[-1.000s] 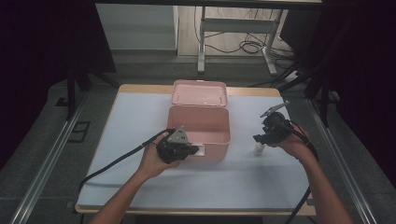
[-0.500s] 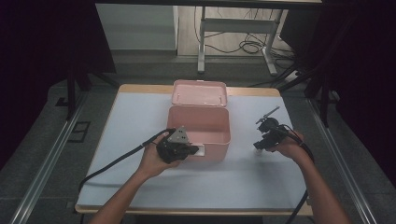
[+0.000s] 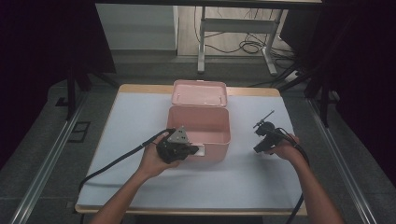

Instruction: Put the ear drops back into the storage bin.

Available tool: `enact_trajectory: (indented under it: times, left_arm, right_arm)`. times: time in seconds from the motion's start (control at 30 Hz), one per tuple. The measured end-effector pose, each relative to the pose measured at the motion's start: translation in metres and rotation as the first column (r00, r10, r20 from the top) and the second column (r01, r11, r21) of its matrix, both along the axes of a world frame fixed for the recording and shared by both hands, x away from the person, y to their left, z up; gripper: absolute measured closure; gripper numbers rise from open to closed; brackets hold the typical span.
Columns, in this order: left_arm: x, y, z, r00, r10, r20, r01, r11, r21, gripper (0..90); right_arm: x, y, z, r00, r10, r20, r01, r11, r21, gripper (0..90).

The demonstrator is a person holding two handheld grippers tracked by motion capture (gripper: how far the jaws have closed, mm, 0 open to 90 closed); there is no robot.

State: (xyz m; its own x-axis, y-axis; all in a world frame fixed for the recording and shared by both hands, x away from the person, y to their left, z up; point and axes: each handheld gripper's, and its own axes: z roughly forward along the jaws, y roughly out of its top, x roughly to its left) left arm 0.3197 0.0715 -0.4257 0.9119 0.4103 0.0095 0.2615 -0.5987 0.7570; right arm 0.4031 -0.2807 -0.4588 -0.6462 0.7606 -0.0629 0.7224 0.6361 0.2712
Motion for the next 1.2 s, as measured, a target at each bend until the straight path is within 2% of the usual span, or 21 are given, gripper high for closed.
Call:
enact_trajectory:
  times: [0.07,0.17,0.23,0.5,0.7,0.83,1.0,1.13,1.2]
  left_arm:
    - [0.000,0.000,0.000,1.0000,0.000,0.001,0.000,1.0000,-0.001,90.0]
    - [0.000,0.000,0.000,1.0000,0.002,-0.001,-0.002,1.0000,-0.005,90.0]
    - [0.000,0.000,0.000,1.0000,0.001,-0.001,-0.001,1.0000,-0.003,90.0]
    - [-0.001,0.000,0.000,1.0000,0.004,0.000,-0.004,1.0000,-0.003,90.0]
    - [-0.001,0.000,0.000,1.0000,0.005,-0.001,-0.005,1.0000,0.000,90.0]
    - [-0.001,0.000,0.000,1.0000,0.006,-0.002,-0.006,1.0000,-0.002,90.0]
    - [0.000,0.000,0.000,1.0000,0.002,-0.003,-0.002,1.0000,0.000,90.0]
    - [0.000,0.000,0.000,1.0000,0.002,-0.002,-0.002,1.0000,-0.002,90.0]
    - [0.000,0.000,0.000,1.0000,0.003,-0.002,-0.003,1.0000,-0.004,90.0]
  right_arm:
    - [0.001,-0.001,0.001,1.0000,-0.001,-0.009,0.001,1.000,0.007,60.0]
    - [-0.001,0.001,0.004,1.0000,0.009,0.002,-0.009,1.000,-0.007,60.4]
    - [-0.002,0.003,0.011,0.9998,0.016,0.006,-0.016,1.000,0.010,60.4]
    - [-0.009,0.014,0.061,0.9945,0.064,0.083,-0.069,0.996,0.060,60.5]
    - [-0.010,0.029,0.099,0.9850,0.098,0.142,-0.111,0.990,0.089,60.5]
    - [-0.009,0.045,0.117,0.9782,0.127,0.164,-0.145,0.984,0.100,60.5]
    - [-0.006,0.069,0.127,0.9679,0.181,0.174,-0.202,0.973,0.109,60.5]
    - [-0.002,0.090,0.127,0.9590,0.226,0.171,-0.246,0.963,0.106,60.5]
    - [0.000,0.100,0.126,0.9585,0.235,0.161,-0.254,0.962,0.105,60.5]
